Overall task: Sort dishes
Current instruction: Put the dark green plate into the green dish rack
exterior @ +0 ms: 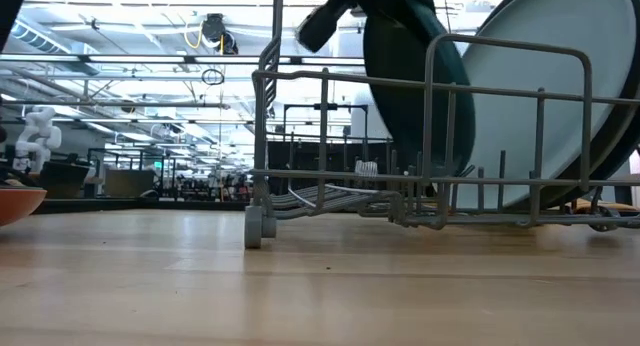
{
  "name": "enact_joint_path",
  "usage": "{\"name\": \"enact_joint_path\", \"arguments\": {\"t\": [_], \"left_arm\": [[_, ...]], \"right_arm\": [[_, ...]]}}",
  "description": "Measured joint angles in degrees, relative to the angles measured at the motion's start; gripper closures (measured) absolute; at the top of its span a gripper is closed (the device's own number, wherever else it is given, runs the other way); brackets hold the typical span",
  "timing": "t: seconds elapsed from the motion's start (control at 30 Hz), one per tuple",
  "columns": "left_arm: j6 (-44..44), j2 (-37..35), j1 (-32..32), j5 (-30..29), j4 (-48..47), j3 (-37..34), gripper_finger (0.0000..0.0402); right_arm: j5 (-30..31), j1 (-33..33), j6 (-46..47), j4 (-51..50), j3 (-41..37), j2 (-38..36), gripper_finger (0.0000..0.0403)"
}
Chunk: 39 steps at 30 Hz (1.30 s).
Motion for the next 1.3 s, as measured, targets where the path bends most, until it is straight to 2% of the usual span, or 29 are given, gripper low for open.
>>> {"name": "enact_joint_path", "arguments": {"t": [0.23,0.37,0.57,0.9,1.03,1.3], "left_arm": [[1.34,-0.12,0.03,-0.95,0.06,1.52,0.0377],[-0.68,0.31,0.24,-0.91,0.37,1.54,0.0377],[-0.19,1.95,1.00,0.60,5.15,1.56,0.0377],[-0.43,3.44,1.44,1.93,2.11,1.54,0.0377],[2.63,4.12,1.75,1.93,4.64,1.46,0.0377],[6.73,4.14,2.55,1.86,9.00,1.48,0.0310]], "right_arm": [[-0.01,0.00,0.00,-0.28,0.00,0.00,0.0150],[0.01,0.00,0.00,-0.28,0.00,0.00,0.0150],[-0.02,-0.01,0.00,-0.30,0.00,0.02,0.0150],[-0.02,-0.02,0.00,-0.33,0.00,0.02,0.0150],[-0.02,-0.02,0.00,-0.31,0.00,0.02,0.0150],[0.01,-0.02,0.00,-0.30,0.00,0.02,0.0150]]}}
